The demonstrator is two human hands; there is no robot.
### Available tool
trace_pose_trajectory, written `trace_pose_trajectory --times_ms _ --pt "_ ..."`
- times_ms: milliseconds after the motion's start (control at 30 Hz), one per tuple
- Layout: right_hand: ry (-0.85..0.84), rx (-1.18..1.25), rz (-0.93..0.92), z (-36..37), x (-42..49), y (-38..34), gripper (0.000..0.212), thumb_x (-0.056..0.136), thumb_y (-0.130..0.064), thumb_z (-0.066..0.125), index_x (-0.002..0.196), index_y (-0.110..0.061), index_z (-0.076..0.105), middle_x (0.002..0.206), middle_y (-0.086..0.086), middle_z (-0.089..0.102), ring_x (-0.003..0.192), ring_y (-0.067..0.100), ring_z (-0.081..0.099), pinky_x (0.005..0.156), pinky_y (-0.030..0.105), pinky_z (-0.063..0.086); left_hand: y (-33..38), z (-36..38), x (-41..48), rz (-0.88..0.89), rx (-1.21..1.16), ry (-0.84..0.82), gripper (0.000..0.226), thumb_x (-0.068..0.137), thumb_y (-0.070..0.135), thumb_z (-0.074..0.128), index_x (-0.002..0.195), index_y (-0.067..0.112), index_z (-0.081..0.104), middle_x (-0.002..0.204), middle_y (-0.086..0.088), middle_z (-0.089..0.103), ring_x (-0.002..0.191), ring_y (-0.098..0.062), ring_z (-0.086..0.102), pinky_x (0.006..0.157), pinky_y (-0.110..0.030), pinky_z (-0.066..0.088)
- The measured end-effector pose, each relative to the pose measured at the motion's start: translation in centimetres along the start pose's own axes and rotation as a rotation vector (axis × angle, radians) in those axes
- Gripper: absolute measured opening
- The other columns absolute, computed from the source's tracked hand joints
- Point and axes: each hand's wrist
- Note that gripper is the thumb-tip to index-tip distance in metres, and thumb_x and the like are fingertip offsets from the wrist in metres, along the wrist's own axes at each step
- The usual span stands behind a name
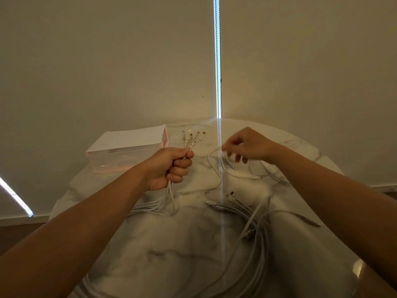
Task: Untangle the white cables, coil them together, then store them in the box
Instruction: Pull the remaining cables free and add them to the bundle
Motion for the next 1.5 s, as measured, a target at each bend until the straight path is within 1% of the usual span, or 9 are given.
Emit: trace_pose_trajectory --times_ms 200,333,533,667,833,1067,1233,1333,1500 --pt "-0.305 -0.526 -0.276 4.8 -0.2 1.6 0.031 0.086 -0.029 0.073 0.116 -0.022 0.072 0.096 -0.005 0.049 0.084 0.008 0.047 0.08 0.022 0.039 -1.0 0.4 0.5 0.017 -0.154 0.173 0.03 0.105 0.026 0.033 0.083 0.013 0.049 0.051 0.007 0.025 0.036 -0.005 0.019 0.033 -0.018 0.013" --pt "-0.247 -0.611 -0.447 6.0 0.8 1.1 0.009 0.087 -0.021 0.07 0.092 -0.016 0.076 0.093 -0.001 0.056 0.09 0.018 0.052 0.079 0.029 0.043 -1.5 1.0 0.3 0.052 -0.143 0.194 0.03 0.105 0.026 0.034 0.097 0.007 0.056 0.052 0.007 0.024 0.037 -0.005 0.019 0.034 -0.018 0.014" --pt "0.289 -0.159 -0.053 4.3 1.9 0.5 0.013 0.094 -0.014 0.058 0.089 -0.005 0.067 0.089 0.007 0.071 0.078 0.02 0.062 0.072 0.026 0.047 -1.6 1.1 0.7 0.162 -0.189 0.287 0.032 0.107 0.025 0.032 0.081 0.014 0.047 0.051 0.007 0.024 0.038 -0.005 0.02 0.035 -0.017 0.018" --pt "0.392 0.133 -0.109 5.0 0.8 -2.3 0.012 0.091 -0.015 0.064 0.084 -0.008 0.07 0.075 0.0 0.071 0.07 0.016 0.069 0.07 0.028 0.057 -1.2 1.6 2.1 0.224 -0.166 0.436 0.028 0.106 0.027 0.036 0.09 0.01 0.052 0.048 0.008 0.029 0.037 -0.005 0.023 0.034 -0.018 0.019" --pt "0.275 0.051 -0.223 7.2 -0.3 -3.5 0.008 0.089 -0.016 0.068 0.085 -0.01 0.071 0.077 -0.001 0.07 0.071 0.014 0.067 0.069 0.03 0.058 -1.1 2.8 2.8 0.285 -0.191 0.492 0.034 0.106 0.03 0.037 0.101 0.003 0.056 0.047 0.006 0.028 0.039 -0.006 0.022 0.036 -0.019 0.019" --pt "0.183 0.027 -0.237 7.6 -0.6 -4.3 0.005 0.09 -0.017 0.067 0.09 -0.013 0.07 0.079 -0.003 0.067 0.072 0.012 0.063 0.07 0.026 0.055 -1.0 2.8 2.4 0.364 -0.101 0.504 0.032 0.104 0.032 0.043 0.08 0.01 0.048 0.049 0.004 0.028 0.041 -0.009 0.024 0.038 -0.021 0.022" --pt "0.009 -0.026 -0.224 6.0 -0.6 -4.7 0.018 0.088 -0.025 0.071 0.086 -0.008 0.07 0.071 0.006 0.068 0.055 0.008 0.058 0.062 0.029 0.051 -0.6 2.3 2.5 0.341 -0.118 0.505 0.039 0.104 0.035 0.039 0.075 0.012 0.05 0.065 -0.006 0.054 0.058 -0.017 0.055 0.054 -0.028 0.05" --pt "-0.02 -0.325 -0.256 4.4 -0.2 -3.7 0.016 0.088 -0.02 0.069 0.083 -0.005 0.07 0.061 -0.009 0.053 0.054 0.003 0.047 0.06 0.023 0.039 -0.1 1.6 2.3 0.386 -0.356 0.425 0.039 0.106 0.033 0.033 0.075 0.012 0.046 0.053 -0.003 0.05 0.054 -0.02 0.062 0.067 -0.037 0.059" --pt "0.137 -0.672 -0.142 0.1 1.5 1.0 0.015 0.087 -0.019 0.064 0.089 -0.01 0.076 0.091 0.005 0.069 0.088 0.026 0.063 0.08 0.034 0.049 1.5 -1.7 0.7 0.402 -0.439 0.453 0.039 0.106 0.037 0.032 0.072 0.019 0.039 0.047 0.007 0.022 0.036 -0.006 0.018 0.034 -0.017 0.017"
Point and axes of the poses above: each hand's wrist, its own x-axis towards the middle knuckle, its own z-axis out of the palm, y = z × x
